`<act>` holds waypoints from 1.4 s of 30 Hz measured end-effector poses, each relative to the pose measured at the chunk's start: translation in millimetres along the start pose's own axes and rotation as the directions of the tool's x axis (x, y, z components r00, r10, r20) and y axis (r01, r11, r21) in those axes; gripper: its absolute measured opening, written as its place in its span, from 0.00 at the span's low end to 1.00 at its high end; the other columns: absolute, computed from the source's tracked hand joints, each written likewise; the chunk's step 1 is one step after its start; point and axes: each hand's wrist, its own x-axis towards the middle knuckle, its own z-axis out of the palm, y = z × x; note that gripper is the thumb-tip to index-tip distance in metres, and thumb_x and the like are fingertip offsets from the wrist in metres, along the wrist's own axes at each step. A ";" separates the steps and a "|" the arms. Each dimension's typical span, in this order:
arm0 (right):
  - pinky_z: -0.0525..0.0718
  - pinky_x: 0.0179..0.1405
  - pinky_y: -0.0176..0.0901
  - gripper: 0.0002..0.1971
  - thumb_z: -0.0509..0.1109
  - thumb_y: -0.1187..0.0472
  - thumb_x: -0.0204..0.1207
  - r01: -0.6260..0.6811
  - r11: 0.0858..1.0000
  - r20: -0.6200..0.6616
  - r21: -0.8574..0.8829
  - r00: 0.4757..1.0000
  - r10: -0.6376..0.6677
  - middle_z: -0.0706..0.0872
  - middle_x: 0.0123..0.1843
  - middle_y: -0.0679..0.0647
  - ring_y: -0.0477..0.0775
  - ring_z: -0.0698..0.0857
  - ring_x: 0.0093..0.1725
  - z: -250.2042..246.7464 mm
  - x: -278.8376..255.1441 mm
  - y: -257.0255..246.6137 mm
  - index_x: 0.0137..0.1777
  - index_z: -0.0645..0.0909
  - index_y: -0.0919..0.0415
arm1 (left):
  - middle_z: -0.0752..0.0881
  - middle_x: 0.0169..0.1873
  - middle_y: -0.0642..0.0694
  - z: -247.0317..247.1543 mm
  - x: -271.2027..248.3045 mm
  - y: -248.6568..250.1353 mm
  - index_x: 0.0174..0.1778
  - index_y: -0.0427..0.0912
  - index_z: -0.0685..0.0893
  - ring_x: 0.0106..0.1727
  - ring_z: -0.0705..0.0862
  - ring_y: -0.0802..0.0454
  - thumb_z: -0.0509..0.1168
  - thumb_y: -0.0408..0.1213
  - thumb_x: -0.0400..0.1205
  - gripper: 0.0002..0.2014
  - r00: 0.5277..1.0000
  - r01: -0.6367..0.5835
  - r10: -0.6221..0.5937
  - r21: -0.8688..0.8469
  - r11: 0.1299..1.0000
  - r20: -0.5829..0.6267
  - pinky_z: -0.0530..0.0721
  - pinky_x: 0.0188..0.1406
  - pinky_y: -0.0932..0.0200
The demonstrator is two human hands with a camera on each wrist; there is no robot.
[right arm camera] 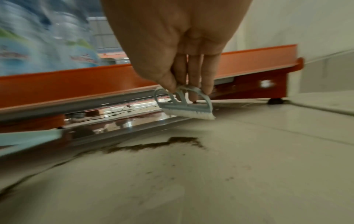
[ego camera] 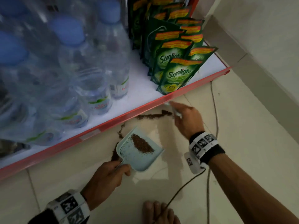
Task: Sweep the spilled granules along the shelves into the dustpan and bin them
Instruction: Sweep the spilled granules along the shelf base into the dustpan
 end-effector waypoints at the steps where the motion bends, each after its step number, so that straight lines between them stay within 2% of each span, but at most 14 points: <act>1: 0.88 0.43 0.57 0.25 0.67 0.70 0.71 -0.084 0.995 -0.014 -0.044 0.996 0.083 0.92 0.56 0.63 0.70 0.90 0.48 0.1 2.1 5.4 0.67 0.85 0.50 | 0.64 0.20 0.48 0.2 -3.9 -6.4 0.34 0.37 0.82 0.20 0.62 0.54 0.67 0.45 0.82 0.17 1.000 -0.013 0.013 -0.005 1.000 -0.007 0.60 0.21 0.61; 3: 0.86 0.41 0.58 0.19 0.67 0.65 0.76 -0.223 0.969 0.008 -0.105 0.974 0.225 0.91 0.49 0.68 0.74 0.88 0.46 4.1 2.7 9.6 0.66 0.85 0.52 | 0.65 0.19 0.50 -1.3 -10.8 -15.5 0.35 0.39 0.83 0.20 0.63 0.54 0.65 0.51 0.77 0.17 0.999 -0.043 0.042 -0.021 0.999 -0.025 0.61 0.22 0.60; 5: 0.84 0.39 0.55 0.19 0.66 0.64 0.78 -0.257 0.956 0.080 -0.143 0.959 0.270 0.90 0.45 0.69 0.74 0.87 0.43 12.1 -5.5 1.8 0.66 0.85 0.50 | 0.66 0.18 0.51 -3.5 -14.4 -22.2 0.35 0.41 0.84 0.20 0.64 0.55 0.66 0.50 0.80 0.16 0.997 -0.069 0.068 -0.010 0.998 -0.036 0.63 0.22 0.61; 9: 0.78 0.33 0.44 0.23 0.65 0.67 0.77 -0.072 0.996 0.173 -0.060 0.982 0.082 0.91 0.38 0.62 0.67 0.87 0.34 26.9 -46.6 -40.9 0.68 0.84 0.48 | 0.67 0.18 0.51 -10.3 -12.7 -28.6 0.37 0.44 0.84 0.21 0.66 0.56 0.65 0.43 0.86 0.13 0.992 -0.120 0.123 0.065 0.991 -0.042 0.65 0.22 0.63; 12: 0.85 0.32 0.46 0.20 0.67 0.68 0.75 -0.016 1.000 0.119 0.020 0.993 0.014 0.93 0.41 0.59 0.65 0.88 0.33 24.7 -63.2 -56.0 0.65 0.85 0.50 | 0.66 0.19 0.52 -13.4 -10.3 -25.6 0.37 0.43 0.84 0.22 0.65 0.57 0.66 0.48 0.83 0.14 0.988 -0.148 0.150 0.048 0.988 -0.028 0.64 0.22 0.63; 14: 0.88 0.34 0.52 0.20 0.67 0.67 0.76 -0.058 0.998 0.036 0.028 0.998 0.057 0.93 0.41 0.61 0.65 0.89 0.32 17.5 -59.5 -45.1 0.66 0.85 0.51 | 0.66 0.19 0.53 -15.1 -9.0 -26.0 0.38 0.44 0.84 0.22 0.65 0.57 0.65 0.53 0.78 0.15 0.987 -0.157 0.159 0.039 0.987 -0.030 0.63 0.21 0.63; 17: 0.87 0.32 0.52 0.17 0.68 0.67 0.75 -0.158 0.987 -0.104 -0.039 0.983 0.153 0.92 0.38 0.65 0.70 0.88 0.33 1.3 -48.1 -16.9 0.62 0.87 0.54 | 0.66 0.20 0.53 -16.5 -7.6 -32.9 0.37 0.44 0.85 0.21 0.65 0.57 0.65 0.47 0.85 0.14 0.985 -0.168 0.170 0.052 0.984 -0.027 0.63 0.21 0.64; 21: 0.82 0.35 0.48 0.17 0.64 0.64 0.81 -0.308 0.935 0.037 -0.178 0.947 0.319 0.90 0.39 0.65 0.69 0.87 0.37 -1.1 -48.5 -0.1 0.65 0.86 0.54 | 0.65 0.19 0.52 -19.5 -12.8 -44.7 0.37 0.43 0.85 0.21 0.64 0.56 0.65 0.45 0.86 0.14 0.985 -0.168 0.170 0.049 0.985 -0.037 0.63 0.20 0.65; 27: 0.76 0.26 0.38 0.15 0.62 0.66 0.82 -0.060 0.997 0.221 -0.051 0.973 0.070 0.83 0.30 0.50 0.51 0.74 0.21 26.4 -91.6 -66.1 0.63 0.85 0.56 | 0.67 0.19 0.52 -18.4 -20.4 -60.2 0.37 0.44 0.86 0.21 0.65 0.56 0.63 0.45 0.87 0.15 0.988 -0.137 0.139 0.034 0.990 -0.066 0.63 0.19 0.68; 31: 0.81 0.24 0.38 0.13 0.63 0.68 0.81 -0.103 0.995 0.063 0.004 0.993 0.103 0.85 0.27 0.53 0.54 0.79 0.19 19.2 -73.7 -63.9 0.61 0.85 0.58 | 0.66 0.21 0.51 -13.1 -22.4 -60.2 0.36 0.44 0.86 0.20 0.64 0.56 0.63 0.44 0.87 0.15 0.991 -0.121 0.121 -0.010 0.993 -0.058 0.64 0.18 0.68; 34: 0.77 0.29 0.43 0.12 0.65 0.67 0.77 -0.171 0.973 -0.046 -0.154 0.985 0.166 0.87 0.31 0.62 0.66 0.84 0.27 13.0 -37.9 -40.6 0.58 0.84 0.58 | 0.67 0.20 0.51 -14.6 -21.3 -57.7 0.37 0.43 0.86 0.20 0.65 0.57 0.63 0.44 0.87 0.15 0.989 -0.130 0.129 -0.006 0.992 -0.070 0.63 0.17 0.68; 37: 0.74 0.33 0.46 0.17 0.63 0.67 0.79 -0.178 0.956 0.017 -0.234 0.982 0.187 0.90 0.42 0.64 0.69 0.87 0.38 20.7 -11.5 -25.9 0.65 0.82 0.54 | 0.67 0.19 0.53 -16.8 -16.6 -54.2 0.35 0.40 0.86 0.19 0.65 0.58 0.63 0.41 0.87 0.16 0.989 -0.102 0.097 -0.041 0.994 -0.113 0.64 0.16 0.70; 40: 0.73 0.34 0.42 0.24 0.63 0.69 0.79 -0.032 0.977 0.127 -0.210 0.990 0.060 0.92 0.46 0.61 0.65 0.88 0.38 34.3 -11.5 -30.3 0.72 0.80 0.47 | 0.67 0.18 0.54 -18.7 -12.7 -49.2 0.35 0.38 0.86 0.18 0.65 0.59 0.64 0.40 0.87 0.16 0.984 -0.081 0.067 -0.083 0.993 -0.167 0.64 0.15 0.71; 42: 0.77 0.35 0.38 0.22 0.64 0.65 0.82 0.112 0.982 0.208 -0.153 0.975 -0.079 0.93 0.48 0.58 0.60 0.89 0.37 39.9 -23.0 -37.3 0.72 0.80 0.44 | 0.68 0.18 0.54 -20.1 -12.1 -46.6 0.37 0.36 0.86 0.18 0.66 0.60 0.64 0.40 0.86 0.15 0.979 -0.086 0.068 -0.089 0.992 -0.190 0.64 0.15 0.71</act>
